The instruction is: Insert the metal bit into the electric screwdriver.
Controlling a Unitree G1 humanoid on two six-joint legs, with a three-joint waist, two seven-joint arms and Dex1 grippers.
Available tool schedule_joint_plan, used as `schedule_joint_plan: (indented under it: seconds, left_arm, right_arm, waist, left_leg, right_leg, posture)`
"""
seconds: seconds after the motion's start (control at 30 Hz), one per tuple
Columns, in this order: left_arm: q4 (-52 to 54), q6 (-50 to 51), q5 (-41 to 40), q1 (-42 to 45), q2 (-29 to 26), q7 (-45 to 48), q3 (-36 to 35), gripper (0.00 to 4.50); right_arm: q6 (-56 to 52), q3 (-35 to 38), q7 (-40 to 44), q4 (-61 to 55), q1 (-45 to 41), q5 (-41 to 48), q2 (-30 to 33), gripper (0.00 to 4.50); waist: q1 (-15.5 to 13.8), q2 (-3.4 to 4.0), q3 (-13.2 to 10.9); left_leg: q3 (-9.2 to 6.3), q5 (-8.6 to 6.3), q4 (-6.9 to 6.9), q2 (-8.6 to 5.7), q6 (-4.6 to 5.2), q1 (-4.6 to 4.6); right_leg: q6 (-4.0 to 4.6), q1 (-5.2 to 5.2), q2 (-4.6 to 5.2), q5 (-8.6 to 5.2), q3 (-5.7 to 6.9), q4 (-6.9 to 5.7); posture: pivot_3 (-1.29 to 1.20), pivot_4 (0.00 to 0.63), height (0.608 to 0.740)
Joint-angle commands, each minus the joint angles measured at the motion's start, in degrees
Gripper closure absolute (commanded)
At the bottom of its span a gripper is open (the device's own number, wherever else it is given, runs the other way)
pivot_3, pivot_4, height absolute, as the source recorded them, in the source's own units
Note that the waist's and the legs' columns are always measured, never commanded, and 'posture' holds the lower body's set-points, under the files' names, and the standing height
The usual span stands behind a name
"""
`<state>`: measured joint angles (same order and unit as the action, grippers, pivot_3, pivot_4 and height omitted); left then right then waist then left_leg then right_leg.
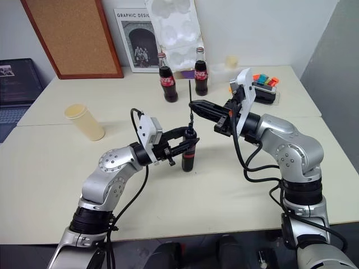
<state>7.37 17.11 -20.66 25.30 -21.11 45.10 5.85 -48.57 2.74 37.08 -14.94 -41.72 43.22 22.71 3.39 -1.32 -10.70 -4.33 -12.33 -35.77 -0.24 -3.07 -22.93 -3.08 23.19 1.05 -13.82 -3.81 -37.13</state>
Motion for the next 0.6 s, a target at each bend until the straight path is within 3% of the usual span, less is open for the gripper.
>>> schedule_joint_plan:
  seconds: [0.03, 0.6]
  left_arm:
    - [-2.0, 2.1, 1.4, -1.6, -1.2, -0.5, 0.4, 2.83]
    - [-2.1, 2.0, 1.5, -1.7, -1.2, -0.6, 0.4, 2.83]
  right_arm:
    - [0.3, 1.6, -0.6, -2.2, -1.0, 1.7, 0.0, 4.46]
    - [-0.4, 1.7, -2.1, -2.5, -1.3, 3.0, -0.6, 4.46]
  waist:
    - [0.0, 0.00, 0.0]
    - [0.0, 0.00, 0.0]
  left_leg:
    - [0.00, 0.00, 0.00, 0.00, 0.00, 0.00]
    - [0.00, 0.00, 0.00, 0.00, 0.00, 0.00]
  right_leg:
    - [0.00, 0.00, 0.00, 0.00, 0.00, 0.00]
    - [0.00, 0.00, 0.00, 0.00, 0.00, 0.00]
  posture:
    - [0.00, 0.150, 0.740]
    - [0.00, 0.150, 0.740]
